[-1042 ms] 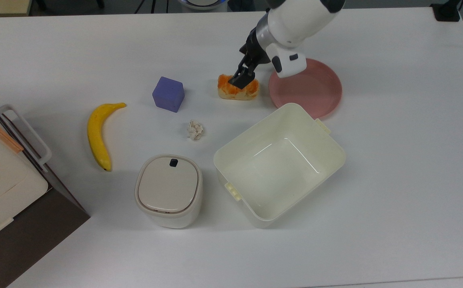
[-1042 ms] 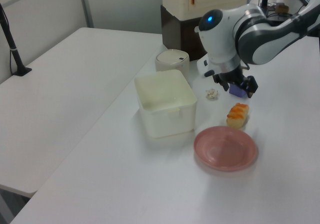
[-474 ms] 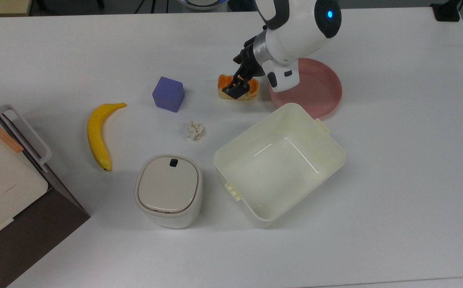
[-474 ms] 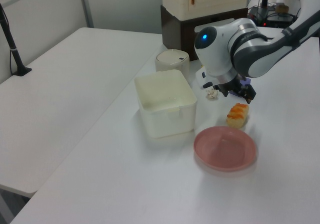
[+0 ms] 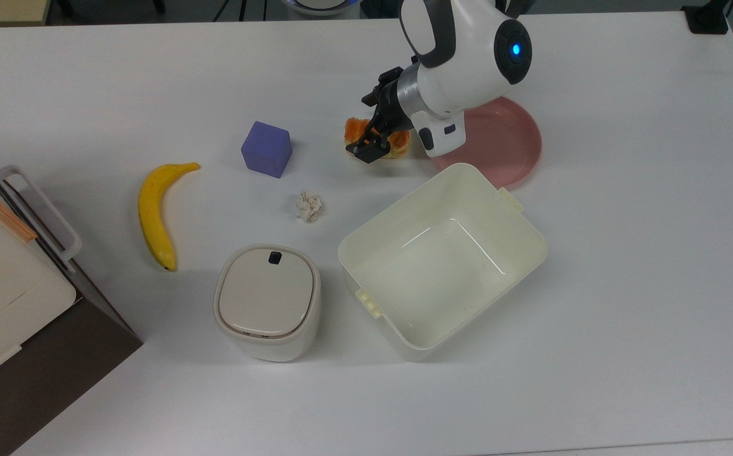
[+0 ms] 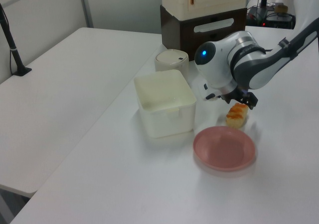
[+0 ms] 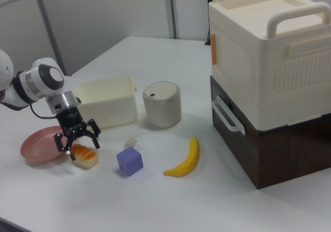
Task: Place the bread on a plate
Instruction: 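Lower the gripper onto the bread roll and close on it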
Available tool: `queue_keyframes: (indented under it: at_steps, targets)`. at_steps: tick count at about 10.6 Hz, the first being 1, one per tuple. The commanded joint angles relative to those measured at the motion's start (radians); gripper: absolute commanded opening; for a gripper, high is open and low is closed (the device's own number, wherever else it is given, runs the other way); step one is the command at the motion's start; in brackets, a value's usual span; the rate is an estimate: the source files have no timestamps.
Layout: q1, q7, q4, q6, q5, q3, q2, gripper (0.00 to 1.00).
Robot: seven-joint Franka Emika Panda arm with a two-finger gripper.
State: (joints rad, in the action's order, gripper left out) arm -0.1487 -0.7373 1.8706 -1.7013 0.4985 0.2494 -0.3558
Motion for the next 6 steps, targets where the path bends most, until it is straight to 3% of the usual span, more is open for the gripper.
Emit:
queue_keyframes:
  at_steps: [1,2,3,4,5,6]
  targets:
    - [-0.017,0.026,0.044,-0.032,0.026,-0.004,0.014,0.77]
    - [-0.017,0.029,0.044,-0.032,0.026,-0.004,0.014,0.54]
    - [-0.017,0.033,0.044,-0.032,0.026,-0.002,0.014,0.44]
    - [-0.018,0.056,0.045,-0.032,0.026,-0.001,0.014,0.18]
    - [-0.017,0.09,0.044,-0.031,0.026,0.01,0.014,0.0]
    - [-0.015,0.107,0.044,-0.031,0.026,0.01,0.014,0.0]
